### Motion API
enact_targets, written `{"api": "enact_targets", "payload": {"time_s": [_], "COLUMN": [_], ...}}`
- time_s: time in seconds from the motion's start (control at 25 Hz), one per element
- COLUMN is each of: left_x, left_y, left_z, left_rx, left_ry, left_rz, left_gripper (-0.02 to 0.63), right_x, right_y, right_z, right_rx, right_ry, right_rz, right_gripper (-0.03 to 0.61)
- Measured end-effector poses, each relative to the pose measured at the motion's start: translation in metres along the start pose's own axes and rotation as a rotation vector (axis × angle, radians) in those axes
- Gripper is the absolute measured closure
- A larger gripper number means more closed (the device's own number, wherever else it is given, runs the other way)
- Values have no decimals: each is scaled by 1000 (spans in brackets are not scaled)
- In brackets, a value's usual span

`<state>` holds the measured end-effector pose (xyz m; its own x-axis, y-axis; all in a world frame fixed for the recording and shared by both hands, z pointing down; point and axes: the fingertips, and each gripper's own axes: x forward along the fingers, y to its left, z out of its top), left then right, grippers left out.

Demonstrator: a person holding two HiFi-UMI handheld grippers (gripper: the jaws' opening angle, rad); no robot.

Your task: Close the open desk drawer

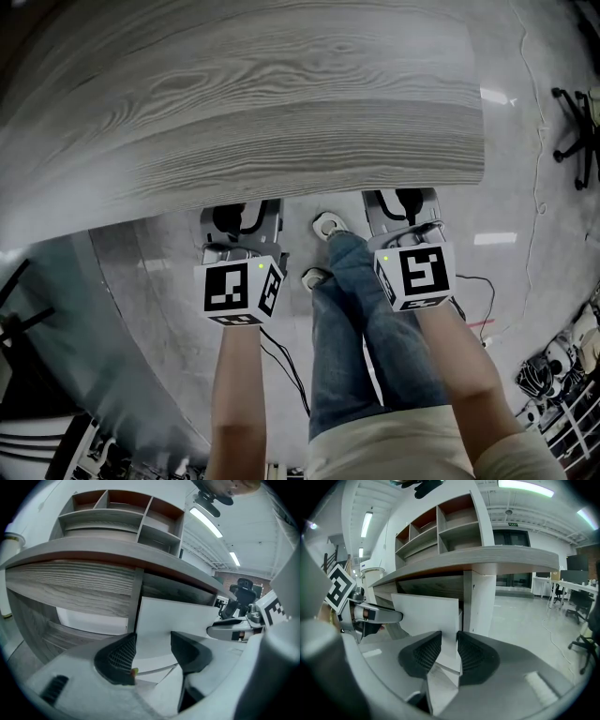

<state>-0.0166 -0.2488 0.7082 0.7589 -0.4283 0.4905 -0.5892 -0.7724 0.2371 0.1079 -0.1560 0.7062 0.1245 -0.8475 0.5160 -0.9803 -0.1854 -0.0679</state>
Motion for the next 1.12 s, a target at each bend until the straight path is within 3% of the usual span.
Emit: {"api": "enact_targets", "payload": {"time_s": [0.68, 1.12], "left_x": [14, -11], "left_y": [2, 4], "left_z": [7, -3], "left_rx": [-3, -31], "left_ry": [-23, -33], "left_rz": [0, 20], "left_gripper": [388, 409], "right_x": [11, -19], "right_y": [-10, 1], "right_z": [6, -11], "right_rx": [0, 10], "right_ry": [-16, -4], "right_rz": [-31, -31], "right_gripper": [468, 494]}}
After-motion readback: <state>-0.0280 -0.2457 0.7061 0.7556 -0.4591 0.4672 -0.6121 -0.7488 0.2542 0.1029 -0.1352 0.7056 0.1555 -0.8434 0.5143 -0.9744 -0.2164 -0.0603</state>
